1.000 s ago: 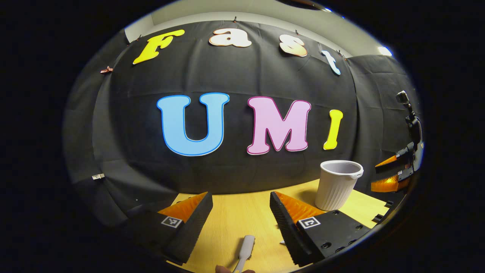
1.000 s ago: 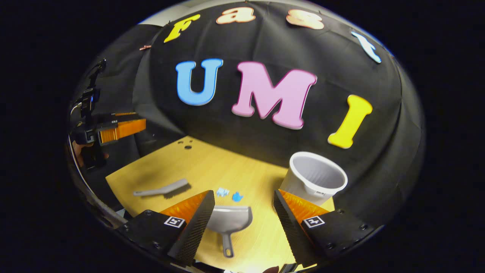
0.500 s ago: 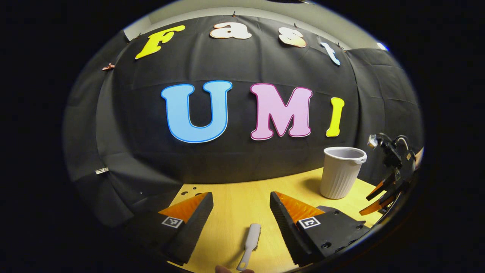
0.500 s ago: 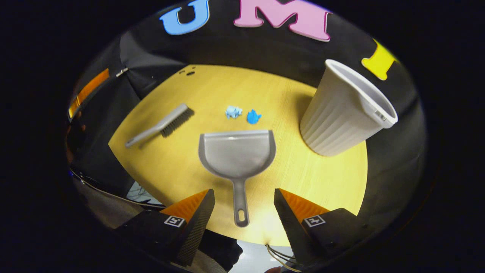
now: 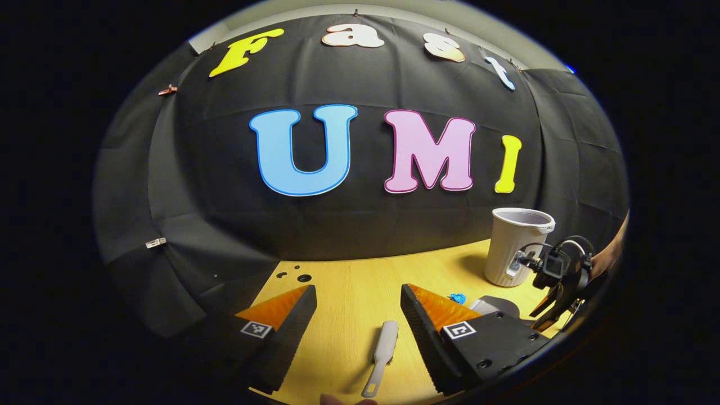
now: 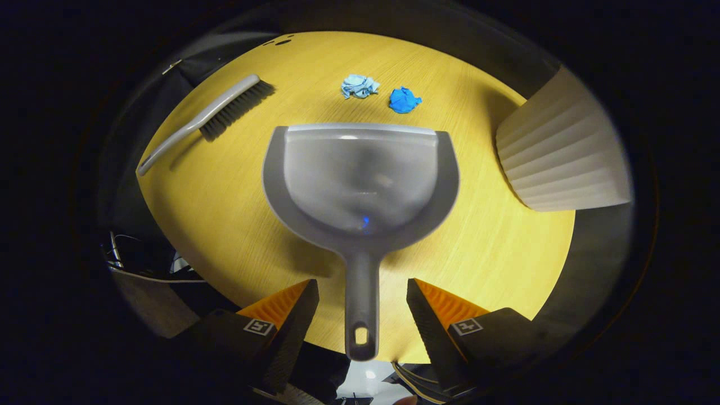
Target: Pick up the small broom and dustpan from the desktop, sweep the trash into the dustpan with the broom, and then empty the trash into the garbage bin.
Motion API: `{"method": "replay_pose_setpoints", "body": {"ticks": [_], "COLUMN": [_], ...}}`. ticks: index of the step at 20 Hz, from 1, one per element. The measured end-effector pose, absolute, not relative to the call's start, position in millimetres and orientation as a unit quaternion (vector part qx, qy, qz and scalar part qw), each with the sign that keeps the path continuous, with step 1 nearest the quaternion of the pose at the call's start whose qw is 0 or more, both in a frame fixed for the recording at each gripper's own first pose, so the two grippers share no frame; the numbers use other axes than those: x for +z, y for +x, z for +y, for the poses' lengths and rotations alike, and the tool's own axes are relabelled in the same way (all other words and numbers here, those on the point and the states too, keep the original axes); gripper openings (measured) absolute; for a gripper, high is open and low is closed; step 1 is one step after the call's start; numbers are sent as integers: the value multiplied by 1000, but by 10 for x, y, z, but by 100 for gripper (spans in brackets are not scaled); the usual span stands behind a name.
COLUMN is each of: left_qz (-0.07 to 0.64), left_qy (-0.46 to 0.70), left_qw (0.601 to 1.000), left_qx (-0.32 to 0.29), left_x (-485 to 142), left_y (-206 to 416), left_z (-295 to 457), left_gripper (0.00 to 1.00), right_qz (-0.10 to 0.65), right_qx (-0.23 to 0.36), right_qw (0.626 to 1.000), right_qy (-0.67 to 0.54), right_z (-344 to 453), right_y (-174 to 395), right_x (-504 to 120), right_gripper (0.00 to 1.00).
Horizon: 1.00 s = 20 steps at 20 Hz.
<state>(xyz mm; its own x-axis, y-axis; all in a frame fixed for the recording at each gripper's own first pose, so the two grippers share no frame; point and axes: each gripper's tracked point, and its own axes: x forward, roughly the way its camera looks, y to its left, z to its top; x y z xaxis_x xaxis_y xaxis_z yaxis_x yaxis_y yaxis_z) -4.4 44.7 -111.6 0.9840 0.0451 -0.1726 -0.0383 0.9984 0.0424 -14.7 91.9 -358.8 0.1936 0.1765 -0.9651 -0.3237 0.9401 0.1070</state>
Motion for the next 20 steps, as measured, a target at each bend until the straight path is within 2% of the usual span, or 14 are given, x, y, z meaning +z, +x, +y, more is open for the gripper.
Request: {"method": "replay_pose_setpoints", "body": {"ticks": [8,9,12,13,14,16,17,18,19,20], "left_qz": [112,116,129,134,139,146,150,155,160,167], "left_qy": [16,15,14,14,15,18,18,18,18,18], "left_qw": [993,993,991,991,990,989,988,988,987,986], "left_qx": [23,23,22,21,19,16,14,13,11,11], "left_x": [-1314,-1358,-1456,-1500,-1523,-1571,-1611,-1635,-1681,-1716], "left_y": [-3,-2,18,30,42,55,59,76,78,90], "left_z": [507,518,527,531,526,524,525,518,514,509], "left_gripper": [94,94,94,94,94,95,94,95,95,95], "right_qz": [643,647,659,665,666,672,672,669,665,663], "right_qx": [165,166,174,172,168,155,157,162,165,169], "right_qw": [745,742,730,725,726,724,724,725,728,728], "right_qy": [-64,-63,-51,-44,-39,-22,-17,-22,-31,-35], "right_z": [1096,1110,1147,1144,1127,1094,1095,1075,1047,1042], "right_y": [-25,-15,-2,-11,11,50,48,62,65,48], "right_x": [-3903,-3930,-3947,-3952,-3956,-3953,-3954,-3971,-3935,-3952], "right_gripper": [96,85,82,78,80,50,40,47,37,37]}}
